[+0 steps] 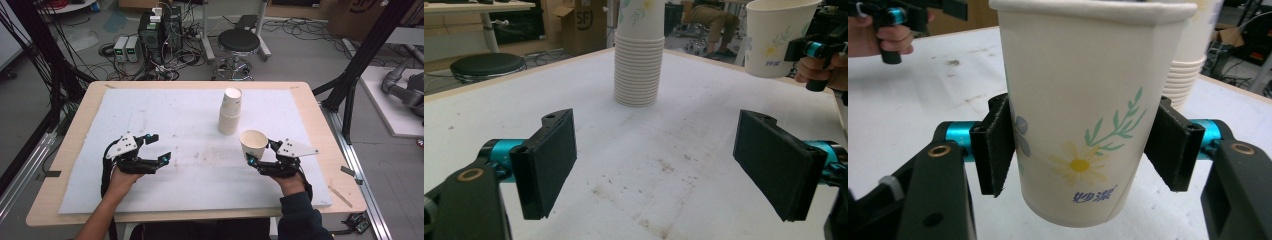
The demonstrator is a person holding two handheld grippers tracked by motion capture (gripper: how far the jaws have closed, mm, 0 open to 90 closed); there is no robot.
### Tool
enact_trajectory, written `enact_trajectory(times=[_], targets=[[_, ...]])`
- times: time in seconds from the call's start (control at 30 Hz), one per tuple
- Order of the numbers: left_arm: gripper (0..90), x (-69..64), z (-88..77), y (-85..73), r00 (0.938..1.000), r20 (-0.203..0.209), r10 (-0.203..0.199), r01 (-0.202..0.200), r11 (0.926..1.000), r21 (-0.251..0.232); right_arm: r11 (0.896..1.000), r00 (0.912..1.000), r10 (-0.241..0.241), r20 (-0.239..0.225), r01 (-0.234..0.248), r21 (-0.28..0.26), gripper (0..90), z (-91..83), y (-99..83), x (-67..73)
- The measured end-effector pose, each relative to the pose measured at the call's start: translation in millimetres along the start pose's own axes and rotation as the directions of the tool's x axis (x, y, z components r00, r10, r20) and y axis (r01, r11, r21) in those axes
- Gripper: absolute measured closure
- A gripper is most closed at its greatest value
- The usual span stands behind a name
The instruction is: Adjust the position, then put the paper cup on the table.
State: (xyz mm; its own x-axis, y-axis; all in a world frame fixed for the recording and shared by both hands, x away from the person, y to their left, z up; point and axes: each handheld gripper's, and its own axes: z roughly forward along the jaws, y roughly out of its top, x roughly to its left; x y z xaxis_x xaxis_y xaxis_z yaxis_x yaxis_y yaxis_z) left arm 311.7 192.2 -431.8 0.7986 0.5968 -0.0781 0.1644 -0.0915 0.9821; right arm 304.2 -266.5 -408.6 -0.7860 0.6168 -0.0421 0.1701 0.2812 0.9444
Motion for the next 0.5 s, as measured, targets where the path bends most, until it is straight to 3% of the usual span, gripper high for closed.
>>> enact_trajectory(times=[0.2, 0.43, 0.5], targets=[[17.6, 0.2, 1.4, -0.6, 1.0000, 0.007, -0.005, 0.005, 1.0000, 0.004, 1.000, 0.9999, 0.010, 0.010, -0.010, -0.016, 34.9, -4.6, -0.1, -3.5], [17.7, -0.3, 0.0, -1.8, 0.9999, 0.008, -0.010, 0.010, 0.9999, 0.011, 0.999, 0.9957, 0.042, 0.082, -0.041, -0.021, 35.0, -5.6, -0.7, -17.9], [17.8, -0.4, 0.3, -2.0, 0.9999, 0.009, -0.013, 0.012, 0.9998, 0.015, 0.999, 0.9895, 0.052, 0.135, -0.052, -0.003, 35.0, -3.6, -4.7, -27.4]])
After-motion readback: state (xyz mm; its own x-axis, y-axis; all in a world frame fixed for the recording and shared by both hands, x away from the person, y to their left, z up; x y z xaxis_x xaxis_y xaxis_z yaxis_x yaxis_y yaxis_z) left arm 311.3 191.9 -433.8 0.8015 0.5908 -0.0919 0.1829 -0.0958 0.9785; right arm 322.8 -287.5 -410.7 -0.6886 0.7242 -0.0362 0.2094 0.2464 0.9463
